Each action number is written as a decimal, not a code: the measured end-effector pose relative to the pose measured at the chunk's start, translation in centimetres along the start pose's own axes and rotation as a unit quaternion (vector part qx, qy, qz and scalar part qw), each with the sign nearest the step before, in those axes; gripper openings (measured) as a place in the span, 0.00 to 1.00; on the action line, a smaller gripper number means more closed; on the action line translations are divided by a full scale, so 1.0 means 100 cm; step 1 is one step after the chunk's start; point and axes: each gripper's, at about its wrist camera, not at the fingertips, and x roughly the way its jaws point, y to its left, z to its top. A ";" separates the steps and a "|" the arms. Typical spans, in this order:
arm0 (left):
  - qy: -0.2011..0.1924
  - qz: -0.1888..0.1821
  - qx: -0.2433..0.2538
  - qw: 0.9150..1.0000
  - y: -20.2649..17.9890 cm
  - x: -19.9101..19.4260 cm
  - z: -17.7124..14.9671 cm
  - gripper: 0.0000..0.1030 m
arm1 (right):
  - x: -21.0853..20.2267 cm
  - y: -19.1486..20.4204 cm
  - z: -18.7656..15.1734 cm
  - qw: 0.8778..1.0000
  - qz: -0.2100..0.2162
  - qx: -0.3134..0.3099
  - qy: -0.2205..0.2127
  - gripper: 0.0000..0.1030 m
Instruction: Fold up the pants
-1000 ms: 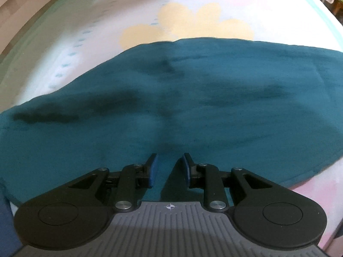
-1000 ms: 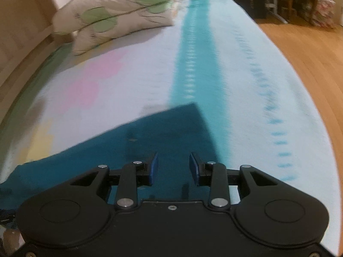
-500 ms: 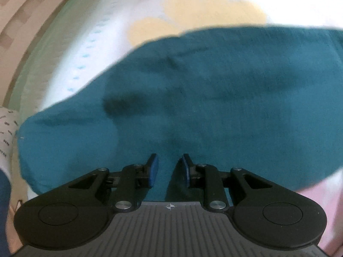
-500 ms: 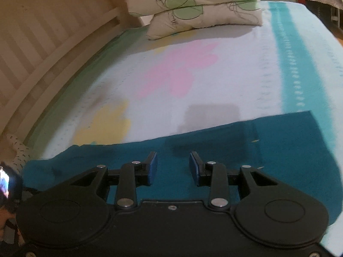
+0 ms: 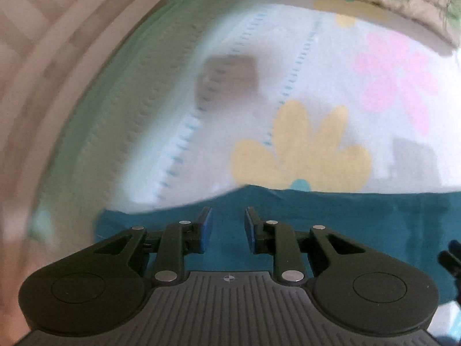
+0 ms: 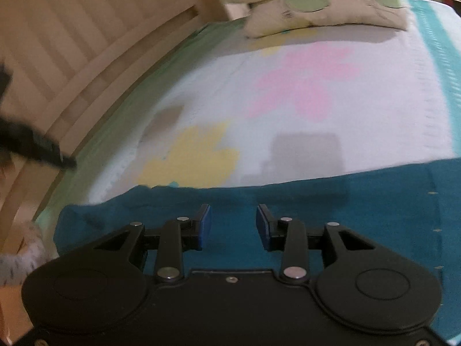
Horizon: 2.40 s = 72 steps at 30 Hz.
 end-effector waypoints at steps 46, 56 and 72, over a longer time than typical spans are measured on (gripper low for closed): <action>-0.006 -0.089 -0.035 0.995 0.186 0.222 -0.141 0.24 | 0.216 0.199 -0.010 0.967 0.052 -0.235 0.082 0.09; -0.010 -0.055 -0.042 0.998 0.186 0.217 -0.155 0.23 | 0.263 0.194 0.020 0.982 0.019 -0.172 0.071 0.11; -0.062 -0.095 0.058 0.992 0.137 0.095 -0.109 0.21 | 0.070 0.028 0.030 0.993 -0.110 0.037 -0.029 0.38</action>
